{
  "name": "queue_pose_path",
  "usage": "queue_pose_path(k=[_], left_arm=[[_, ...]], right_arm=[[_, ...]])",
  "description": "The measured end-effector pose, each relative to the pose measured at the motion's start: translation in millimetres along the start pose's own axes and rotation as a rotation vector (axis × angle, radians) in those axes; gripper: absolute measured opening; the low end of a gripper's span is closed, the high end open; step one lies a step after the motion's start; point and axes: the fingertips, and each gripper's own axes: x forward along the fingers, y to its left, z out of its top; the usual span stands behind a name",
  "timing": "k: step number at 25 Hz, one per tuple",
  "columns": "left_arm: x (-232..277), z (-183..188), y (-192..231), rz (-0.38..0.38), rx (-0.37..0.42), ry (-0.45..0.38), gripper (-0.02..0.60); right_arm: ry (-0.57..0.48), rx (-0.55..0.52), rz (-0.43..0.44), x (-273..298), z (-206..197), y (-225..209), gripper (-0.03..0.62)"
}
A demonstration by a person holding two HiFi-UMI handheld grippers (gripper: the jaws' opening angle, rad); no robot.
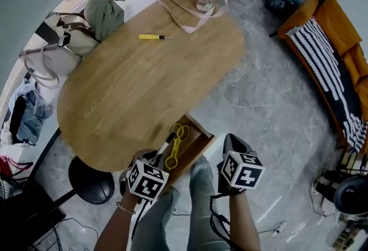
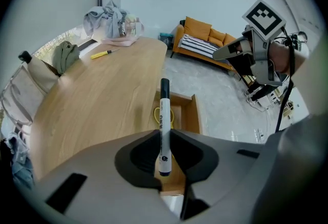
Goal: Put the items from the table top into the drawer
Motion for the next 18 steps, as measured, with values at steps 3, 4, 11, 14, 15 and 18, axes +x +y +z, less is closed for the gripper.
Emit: queue_pose_path(k=[3,4,11,14,15,18], left_arm=[[-1,-10,-5,-0.019,-0.020,-0.008,0.061],[-1,-13,-6,-0.032,-0.034,-0.012,0.063],[-4,-26,2,-0.064,-0.087,-0.017,0.184],[-8,-25,14,-0.054,-0.103,-0.020,0.184],[-8,-24,18,-0.049,-0.107,-0.020,0.184],[-10,-15,31,-0.029,-0.115,-0.022,0.184]], right_arm=[[0.004,0.015,-0.003,-4,-10,1,0.005],[0.007,0.017,-0.003,-4,-13,2,0.005],[0.024,0.026,0.007,2,-19,14,0.006],[0.035,0.014,0.015,8,-15,21,0.005],[0.039,0.008,0.018,11,-13,23,0.005],[0.054,-0.008,0.031,22,-3,28,0.005]])
